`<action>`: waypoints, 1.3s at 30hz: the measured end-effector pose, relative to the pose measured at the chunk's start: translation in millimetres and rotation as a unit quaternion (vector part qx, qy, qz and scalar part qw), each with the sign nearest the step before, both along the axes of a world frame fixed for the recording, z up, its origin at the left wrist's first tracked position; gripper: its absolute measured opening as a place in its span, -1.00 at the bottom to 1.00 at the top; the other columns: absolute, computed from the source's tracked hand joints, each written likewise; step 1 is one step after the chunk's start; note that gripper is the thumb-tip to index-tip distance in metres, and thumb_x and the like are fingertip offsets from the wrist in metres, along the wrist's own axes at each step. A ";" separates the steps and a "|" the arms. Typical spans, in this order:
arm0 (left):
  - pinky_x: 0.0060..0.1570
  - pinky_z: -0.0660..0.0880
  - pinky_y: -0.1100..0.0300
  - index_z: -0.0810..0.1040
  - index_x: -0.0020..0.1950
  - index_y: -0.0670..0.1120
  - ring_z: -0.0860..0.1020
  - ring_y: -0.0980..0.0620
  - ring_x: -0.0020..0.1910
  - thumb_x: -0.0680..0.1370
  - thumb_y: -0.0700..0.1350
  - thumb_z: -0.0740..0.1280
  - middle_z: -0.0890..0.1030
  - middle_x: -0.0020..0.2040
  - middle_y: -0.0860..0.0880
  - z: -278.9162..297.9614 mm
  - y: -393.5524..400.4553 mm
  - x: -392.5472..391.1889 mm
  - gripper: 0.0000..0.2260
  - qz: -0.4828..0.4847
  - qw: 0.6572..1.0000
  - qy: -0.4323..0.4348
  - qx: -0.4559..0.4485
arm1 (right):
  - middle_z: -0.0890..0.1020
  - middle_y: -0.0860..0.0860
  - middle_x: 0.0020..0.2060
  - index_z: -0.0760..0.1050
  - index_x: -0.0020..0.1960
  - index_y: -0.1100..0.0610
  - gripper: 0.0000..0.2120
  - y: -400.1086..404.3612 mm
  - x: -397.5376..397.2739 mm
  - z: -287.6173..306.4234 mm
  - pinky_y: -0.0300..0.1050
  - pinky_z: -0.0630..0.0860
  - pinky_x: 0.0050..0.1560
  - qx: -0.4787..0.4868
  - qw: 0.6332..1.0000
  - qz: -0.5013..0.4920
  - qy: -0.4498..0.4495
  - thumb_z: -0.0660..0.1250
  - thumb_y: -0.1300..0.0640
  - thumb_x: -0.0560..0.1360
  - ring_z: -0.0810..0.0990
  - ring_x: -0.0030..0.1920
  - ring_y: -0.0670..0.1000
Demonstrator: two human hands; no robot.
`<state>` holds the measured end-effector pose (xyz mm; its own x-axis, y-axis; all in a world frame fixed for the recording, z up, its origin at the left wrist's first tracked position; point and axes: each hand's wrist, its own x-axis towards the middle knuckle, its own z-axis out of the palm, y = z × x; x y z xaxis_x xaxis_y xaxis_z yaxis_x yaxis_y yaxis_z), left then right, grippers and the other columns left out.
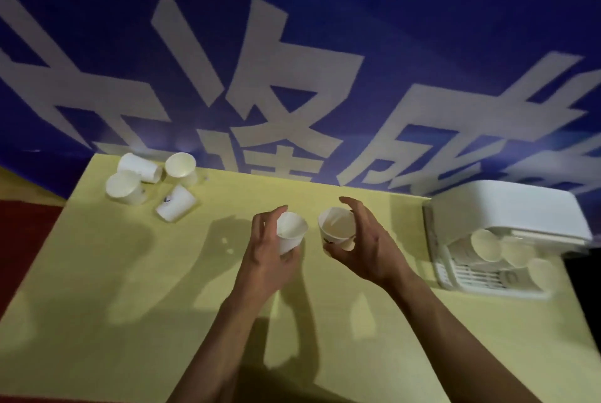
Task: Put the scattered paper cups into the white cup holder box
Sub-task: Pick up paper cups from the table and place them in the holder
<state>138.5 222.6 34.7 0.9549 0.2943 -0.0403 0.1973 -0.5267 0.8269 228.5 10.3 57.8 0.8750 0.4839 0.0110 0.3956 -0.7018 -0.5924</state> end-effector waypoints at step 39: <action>0.32 0.42 0.22 0.30 0.46 0.07 0.41 0.08 0.38 0.47 -0.25 0.48 0.34 0.38 0.08 -4.5 -601.4 113.9 -0.35 -0.146 0.984 -0.009 0.099 | 0.38 -0.25 0.25 0.36 0.48 -0.07 -0.37 -625.7 3.7 1.7 -0.11 0.63 0.08 0.073 0.983 -0.151 0.070 0.52 -0.09 0.48 0.47 0.12 -0.22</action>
<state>252.3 -378.8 30.2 0.9999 0.0080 0.0077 0.0002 -0.7098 0.7044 232.2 -615.5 59.5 0.9767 0.2033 -0.0687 0.0898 -0.6779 -0.7297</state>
